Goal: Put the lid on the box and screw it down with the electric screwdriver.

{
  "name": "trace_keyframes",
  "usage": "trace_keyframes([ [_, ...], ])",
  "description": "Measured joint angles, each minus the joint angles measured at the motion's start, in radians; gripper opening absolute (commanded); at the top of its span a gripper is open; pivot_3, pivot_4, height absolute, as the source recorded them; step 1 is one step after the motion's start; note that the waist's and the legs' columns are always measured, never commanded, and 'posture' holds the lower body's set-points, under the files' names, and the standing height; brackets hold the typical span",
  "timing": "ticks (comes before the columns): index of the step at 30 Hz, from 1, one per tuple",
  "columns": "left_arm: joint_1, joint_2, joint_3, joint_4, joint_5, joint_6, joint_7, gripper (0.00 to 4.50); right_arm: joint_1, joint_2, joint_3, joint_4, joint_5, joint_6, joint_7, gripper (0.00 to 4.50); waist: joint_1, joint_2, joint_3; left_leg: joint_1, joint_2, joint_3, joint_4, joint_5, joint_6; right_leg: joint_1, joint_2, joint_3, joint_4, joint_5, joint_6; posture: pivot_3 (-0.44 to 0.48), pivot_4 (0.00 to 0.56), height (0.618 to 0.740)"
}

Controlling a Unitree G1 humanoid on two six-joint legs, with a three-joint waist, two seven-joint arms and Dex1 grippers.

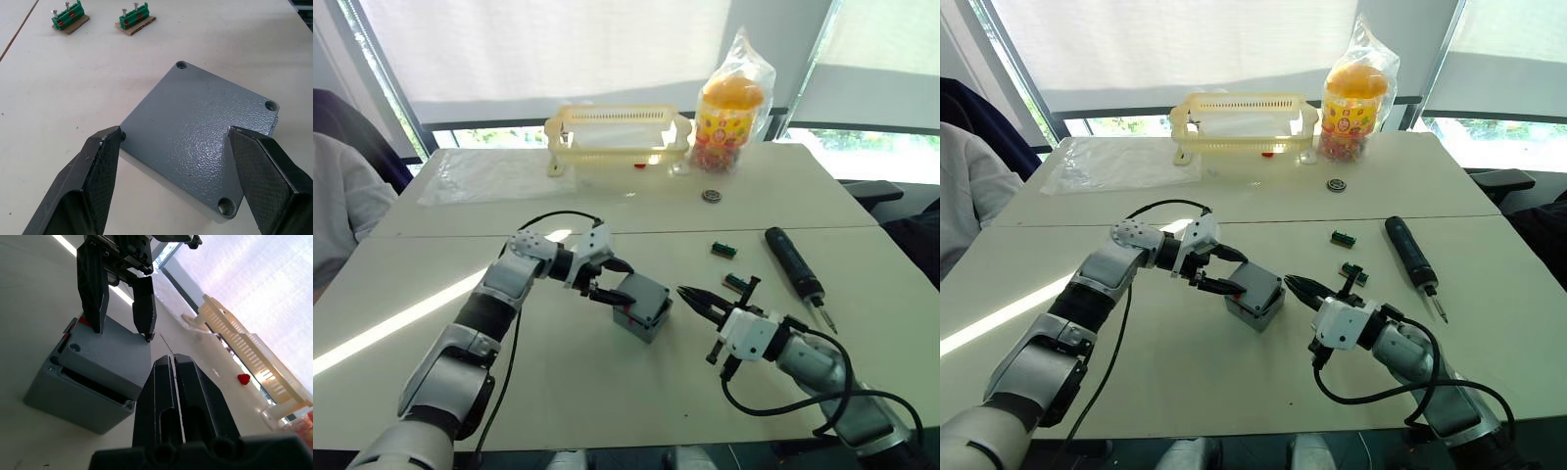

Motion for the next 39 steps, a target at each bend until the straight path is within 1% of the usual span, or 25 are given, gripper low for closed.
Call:
trace_keyframes([
  [14, 0.014, -0.016, -0.012, -0.045, 0.006, 0.003, 0.000, 3.53, 0.026, 0.010, -0.009, 0.030, -0.063, -0.033, 0.007, 0.03, 0.002, 0.000, 0.000, -0.001, 0.000, 0.000, 0.000, 0.000, 0.000, 0.000, 0.000, 0.000, -0.001, 0.000, 0.000, 0.000, 0.150, 0.740],
  [16, 0.019, -0.019, -0.022, -0.063, 0.006, 0.006, -0.004, 3.53, 0.033, 0.016, -0.011, 0.027, -0.043, -0.025, 0.018, 0.03, 0.003, 0.000, 0.000, -0.001, 0.000, 0.000, 0.000, 0.000, 0.000, 0.000, 0.000, 0.000, -0.001, 0.000, 0.000, 0.000, 0.150, 0.740],
  [21, 0.022, -0.019, -0.029, -0.079, 0.007, 0.018, -0.004, 3.53, 0.064, 0.033, -0.011, -0.027, 0.080, 0.067, 0.097, 0.03, 0.002, 0.000, 0.000, -0.001, 0.000, 0.000, 0.000, 0.000, 0.000, 0.000, 0.000, 0.000, -0.001, 0.000, 0.000, 0.000, 0.150, 0.740],
  [32, 0.019, -0.018, -0.026, -0.063, 0.006, 0.003, 0.007, 3.53, 0.059, 0.047, -0.007, -0.092, 0.131, 0.147, 0.174, 0.03, 0.002, 0.000, 0.000, -0.001, 0.000, 0.000, 0.000, 0.000, 0.000, 0.000, 0.000, 0.000, -0.002, -0.001, 0.001, 0.000, 0.150, 0.740],
  [39, 0.018, -0.018, -0.026, -0.057, 0.006, -0.001, 0.007, 3.53, 0.082, 0.037, -0.009, -0.085, 0.129, 0.147, 0.199, 0.03, 0.002, 0.000, 0.000, -0.001, 0.000, 0.000, 0.000, 0.000, 0.000, 0.000, 0.000, 0.000, -0.002, -0.001, 0.001, 0.000, 0.150, 0.740],
])
